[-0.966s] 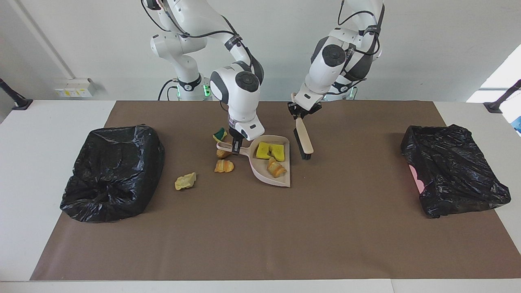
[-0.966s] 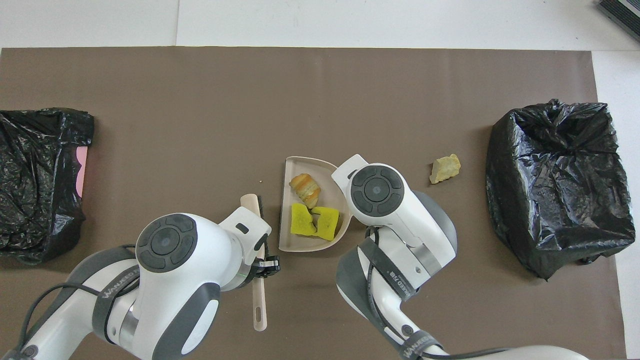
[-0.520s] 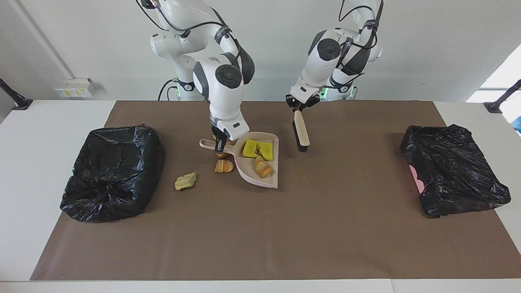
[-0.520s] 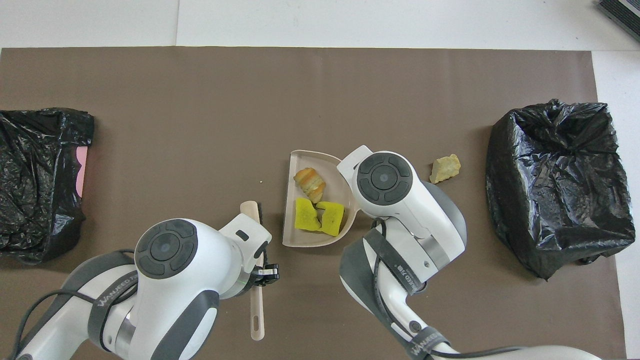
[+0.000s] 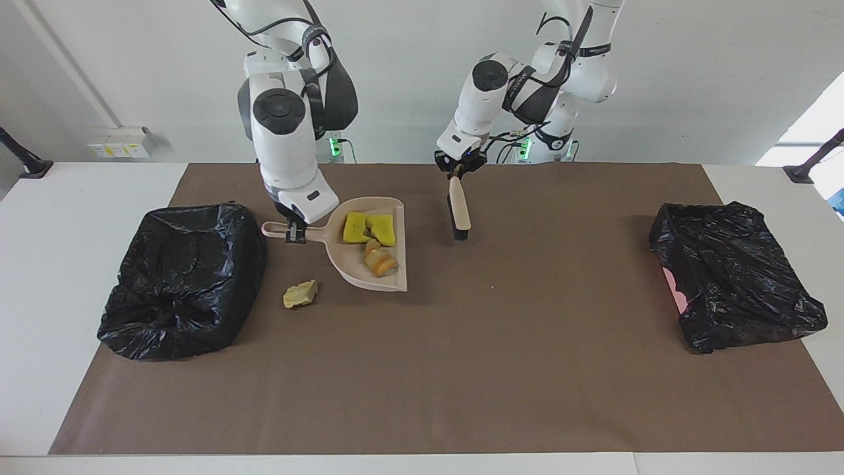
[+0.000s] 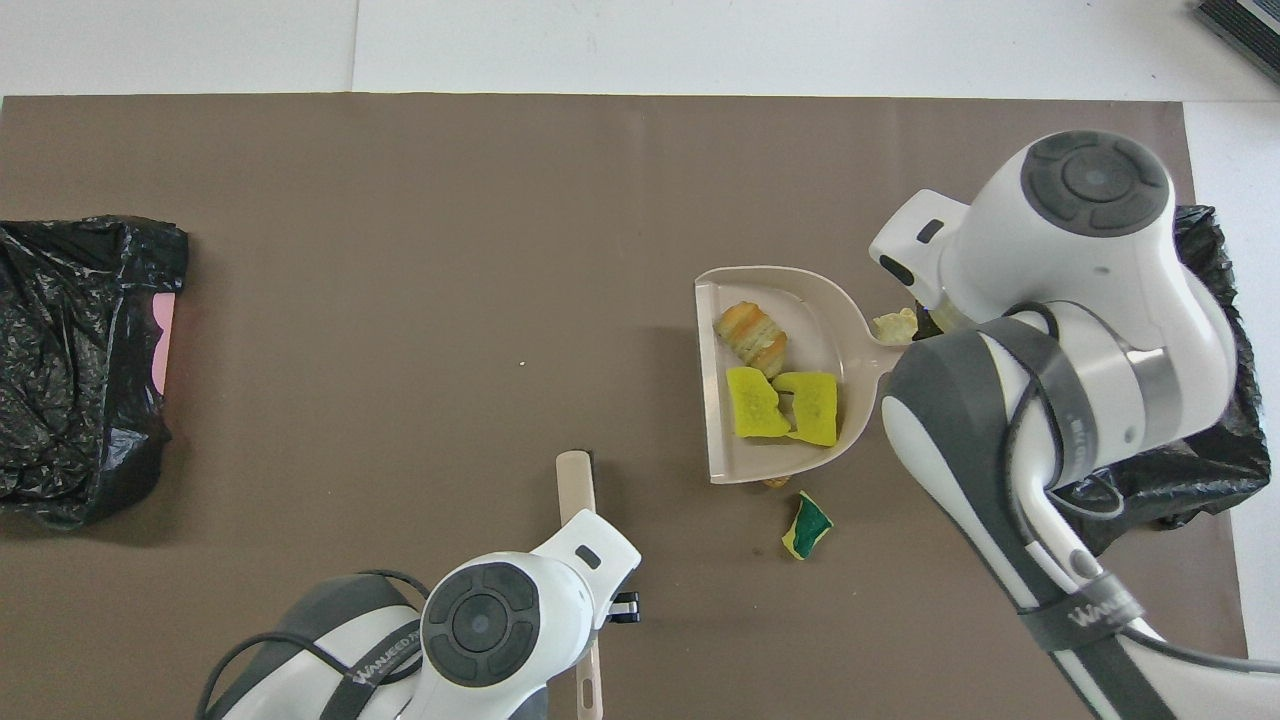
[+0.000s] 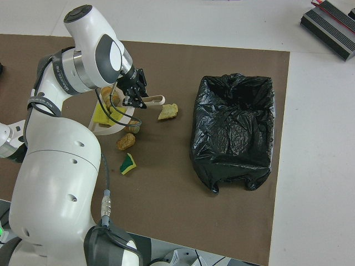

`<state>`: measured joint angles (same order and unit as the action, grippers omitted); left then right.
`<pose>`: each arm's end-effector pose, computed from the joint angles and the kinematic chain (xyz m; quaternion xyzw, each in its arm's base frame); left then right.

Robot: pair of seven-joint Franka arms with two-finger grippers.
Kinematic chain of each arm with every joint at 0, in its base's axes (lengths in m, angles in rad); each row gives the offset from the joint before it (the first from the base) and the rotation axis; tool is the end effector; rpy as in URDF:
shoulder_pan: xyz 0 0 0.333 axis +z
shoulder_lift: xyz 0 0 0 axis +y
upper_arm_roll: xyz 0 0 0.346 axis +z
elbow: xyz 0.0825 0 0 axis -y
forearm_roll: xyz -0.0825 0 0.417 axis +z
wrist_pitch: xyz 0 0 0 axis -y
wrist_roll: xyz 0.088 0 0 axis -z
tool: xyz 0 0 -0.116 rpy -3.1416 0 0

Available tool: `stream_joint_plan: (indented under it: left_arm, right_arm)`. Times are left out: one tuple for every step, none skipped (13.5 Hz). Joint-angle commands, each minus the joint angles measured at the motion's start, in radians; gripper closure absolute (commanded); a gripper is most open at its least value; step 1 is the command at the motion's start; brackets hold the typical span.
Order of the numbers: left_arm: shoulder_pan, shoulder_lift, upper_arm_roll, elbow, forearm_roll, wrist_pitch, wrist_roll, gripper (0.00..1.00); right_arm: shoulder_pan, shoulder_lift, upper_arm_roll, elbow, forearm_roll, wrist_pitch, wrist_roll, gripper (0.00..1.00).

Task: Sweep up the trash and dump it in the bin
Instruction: 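Carry the dustpan to the black bag with the right gripper and tip it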

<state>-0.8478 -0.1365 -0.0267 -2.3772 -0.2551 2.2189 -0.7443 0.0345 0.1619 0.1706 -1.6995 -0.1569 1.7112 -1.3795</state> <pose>0.3124 -0.3892 0.3758 0.9950 0.0133 -0.0789 0.0604 0.6212 0.1069 0.4950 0.6870 0.7202 -0.0960 0.0116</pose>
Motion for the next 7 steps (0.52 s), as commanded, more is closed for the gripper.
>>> stream_joint_plan:
  left_arm:
    - [-0.051,0.035,0.014,-0.002,0.01,0.059,-0.056,1.0]
    - [-0.057,0.035,0.016,0.0,0.01,0.061,-0.053,1.0]
    - [-0.063,0.035,0.016,-0.002,0.011,0.061,-0.052,1.0]
    - [-0.063,0.037,0.016,-0.002,0.013,0.061,-0.05,1.0]
    - [-0.071,0.049,0.014,0.0,0.042,0.061,-0.053,1.0]
    - [-0.088,0.072,0.016,0.004,0.056,0.067,-0.058,1.0]
    - [-0.088,0.074,0.014,0.004,0.057,0.07,-0.058,1.0]
  right_arm:
    - [-0.092,-0.018,0.007,0.03,0.01,-0.05,-0.149,1.0]
    - [-0.123,-0.03,0.006,0.031,0.004,-0.051,-0.182,1.0]
    - [-0.16,-0.032,0.004,0.032,-0.012,-0.051,-0.25,1.0]
    - [-0.203,-0.032,0.004,0.043,-0.025,-0.051,-0.315,1.0]
    - [-0.25,-0.032,0.004,0.055,-0.033,-0.051,-0.334,1.0]
    - [-0.299,-0.032,0.0,0.063,-0.041,-0.051,-0.342,1.0]
    - [-0.339,-0.032,0.0,0.064,-0.076,-0.045,-0.345,1.0]
